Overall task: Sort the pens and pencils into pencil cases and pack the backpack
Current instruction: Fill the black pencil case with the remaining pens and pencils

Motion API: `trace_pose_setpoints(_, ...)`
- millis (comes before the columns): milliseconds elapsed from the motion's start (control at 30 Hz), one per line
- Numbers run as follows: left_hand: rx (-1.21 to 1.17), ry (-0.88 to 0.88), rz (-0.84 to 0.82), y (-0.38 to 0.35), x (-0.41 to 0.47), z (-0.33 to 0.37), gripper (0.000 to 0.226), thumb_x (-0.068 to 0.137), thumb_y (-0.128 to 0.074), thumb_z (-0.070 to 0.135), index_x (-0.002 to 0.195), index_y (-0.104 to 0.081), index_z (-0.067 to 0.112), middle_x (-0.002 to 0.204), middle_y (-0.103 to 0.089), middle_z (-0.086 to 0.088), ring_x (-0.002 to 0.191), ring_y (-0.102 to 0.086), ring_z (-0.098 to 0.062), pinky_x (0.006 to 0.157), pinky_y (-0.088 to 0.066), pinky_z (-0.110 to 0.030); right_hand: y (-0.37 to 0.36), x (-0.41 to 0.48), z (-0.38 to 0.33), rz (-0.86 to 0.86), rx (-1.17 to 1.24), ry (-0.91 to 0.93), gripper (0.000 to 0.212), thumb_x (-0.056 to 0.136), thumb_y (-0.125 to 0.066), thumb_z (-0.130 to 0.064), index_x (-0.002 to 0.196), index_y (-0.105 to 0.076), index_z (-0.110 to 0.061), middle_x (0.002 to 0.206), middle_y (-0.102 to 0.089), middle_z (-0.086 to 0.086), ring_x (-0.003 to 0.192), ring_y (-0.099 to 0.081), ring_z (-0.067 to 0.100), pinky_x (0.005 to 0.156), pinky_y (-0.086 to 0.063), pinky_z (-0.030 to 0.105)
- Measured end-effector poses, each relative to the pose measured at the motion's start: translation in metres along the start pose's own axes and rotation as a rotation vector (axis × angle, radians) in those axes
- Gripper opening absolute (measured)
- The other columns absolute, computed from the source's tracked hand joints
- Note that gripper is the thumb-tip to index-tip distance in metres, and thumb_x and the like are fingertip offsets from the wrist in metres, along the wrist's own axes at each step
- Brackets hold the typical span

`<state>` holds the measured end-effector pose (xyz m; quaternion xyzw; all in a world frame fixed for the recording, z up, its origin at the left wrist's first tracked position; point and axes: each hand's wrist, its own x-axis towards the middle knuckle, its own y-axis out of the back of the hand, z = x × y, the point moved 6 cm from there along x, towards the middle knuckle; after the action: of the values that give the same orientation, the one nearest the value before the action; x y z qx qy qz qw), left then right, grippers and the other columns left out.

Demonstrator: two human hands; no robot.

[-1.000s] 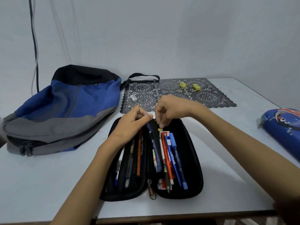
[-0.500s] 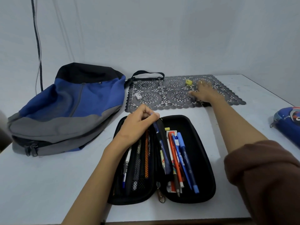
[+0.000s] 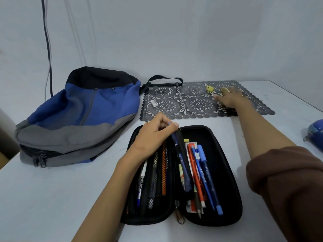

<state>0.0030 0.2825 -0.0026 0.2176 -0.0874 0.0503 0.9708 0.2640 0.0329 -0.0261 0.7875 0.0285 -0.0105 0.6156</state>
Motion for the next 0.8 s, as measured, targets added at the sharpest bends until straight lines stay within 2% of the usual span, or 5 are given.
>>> trace_pose_setpoints(300,0.000,0.002,-0.005,0.000,0.002,-0.002,0.027,0.080,-0.059,0.049,0.086,-0.058,0.022,0.082,-0.071,0.003,0.089,-0.064,-0.024,0.093,-0.045,-0.048,-0.008,0.030,0.012,-0.014,-0.006,0.014,0.084,0.088,-0.026,-0.075,0.152,-0.023,-0.021,0.160,-0.016,0.011,0.147,-0.009,0.037,0.115,-0.010,0.063)
trace_pose_setpoints(400,0.003,0.001,-0.008,0.000,0.001,-0.002,0.027,0.080,-0.059,0.047,0.086,-0.059,0.021,0.077,-0.070,0.007,0.086,-0.064,-0.021,0.091,-0.045,-0.044,0.002,0.021,0.007,0.165,0.070,0.067,0.055,0.095,-0.048,-0.049,0.129,-0.057,-0.007,0.137,-0.051,0.021,0.129,-0.044,0.039,0.107,-0.034,0.052)
trace_pose_setpoints(500,0.004,0.003,-0.009,0.000,0.002,-0.002,0.026,0.080,-0.059,0.047,0.085,-0.059,0.022,0.076,-0.070,0.008,0.087,-0.064,-0.022,0.091,-0.045,-0.045,0.018,0.009,0.002,0.399,0.122,0.087,0.017,0.084,-0.061,-0.013,0.087,-0.067,0.003,0.093,-0.066,0.022,0.094,-0.062,0.037,0.075,-0.047,0.037)
trace_pose_setpoints(633,0.007,0.004,-0.013,0.000,0.002,-0.002,0.024,0.080,-0.059,0.048,0.083,-0.058,0.024,0.076,-0.070,0.008,0.088,-0.064,-0.022,0.092,-0.045,-0.045,0.022,0.002,0.000,0.444,0.136,0.068,0.004,0.076,-0.060,0.001,0.075,-0.063,0.003,0.076,-0.064,0.019,0.077,-0.062,0.033,0.061,-0.043,0.031)
trace_pose_setpoints(800,0.012,0.000,-0.012,0.000,0.002,-0.001,0.025,0.081,-0.059,0.048,0.084,-0.058,0.023,0.078,-0.070,0.006,0.088,-0.064,-0.024,0.091,-0.045,-0.046,0.025,-0.007,-0.010,0.328,0.154,0.062,0.021,0.075,-0.062,0.000,0.059,-0.051,-0.006,0.056,-0.046,0.008,0.055,-0.046,0.022,0.047,-0.035,0.024)
